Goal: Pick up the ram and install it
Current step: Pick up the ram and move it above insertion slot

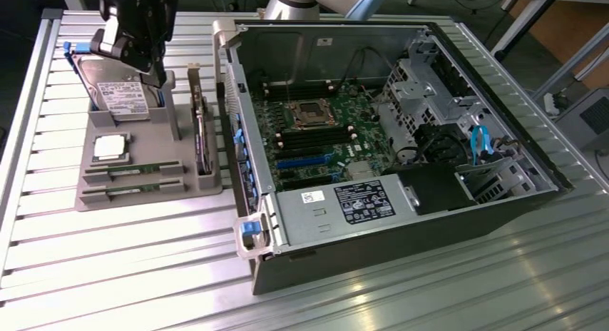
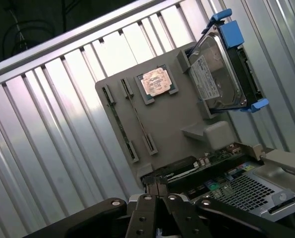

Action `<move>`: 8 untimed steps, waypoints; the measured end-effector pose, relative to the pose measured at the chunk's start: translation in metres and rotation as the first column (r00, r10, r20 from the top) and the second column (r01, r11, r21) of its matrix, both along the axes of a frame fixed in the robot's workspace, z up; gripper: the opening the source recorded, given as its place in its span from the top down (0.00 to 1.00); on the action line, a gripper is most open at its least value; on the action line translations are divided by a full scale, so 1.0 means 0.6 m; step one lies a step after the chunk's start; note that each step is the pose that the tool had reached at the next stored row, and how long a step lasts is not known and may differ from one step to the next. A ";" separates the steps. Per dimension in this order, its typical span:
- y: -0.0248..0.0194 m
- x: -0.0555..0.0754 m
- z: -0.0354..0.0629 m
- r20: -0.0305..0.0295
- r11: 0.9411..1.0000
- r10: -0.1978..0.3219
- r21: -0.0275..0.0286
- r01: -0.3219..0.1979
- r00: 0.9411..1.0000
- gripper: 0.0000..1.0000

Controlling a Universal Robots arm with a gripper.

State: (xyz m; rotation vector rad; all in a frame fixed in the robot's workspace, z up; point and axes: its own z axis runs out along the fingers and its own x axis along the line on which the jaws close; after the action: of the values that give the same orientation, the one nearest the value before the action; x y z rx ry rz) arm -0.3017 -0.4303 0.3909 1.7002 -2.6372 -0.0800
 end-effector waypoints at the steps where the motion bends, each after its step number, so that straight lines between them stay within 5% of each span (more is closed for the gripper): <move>1: 0.0000 0.000 0.000 0.000 1.000 0.004 0.000 -0.004 1.000 0.90; 8: 0.0000 0.000 0.000 0.000 0.999 0.041 0.000 -0.041 0.999 0.90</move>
State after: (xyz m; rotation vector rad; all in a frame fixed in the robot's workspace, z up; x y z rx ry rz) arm -0.3017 -0.4303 0.3909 1.7532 -2.6009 -0.0798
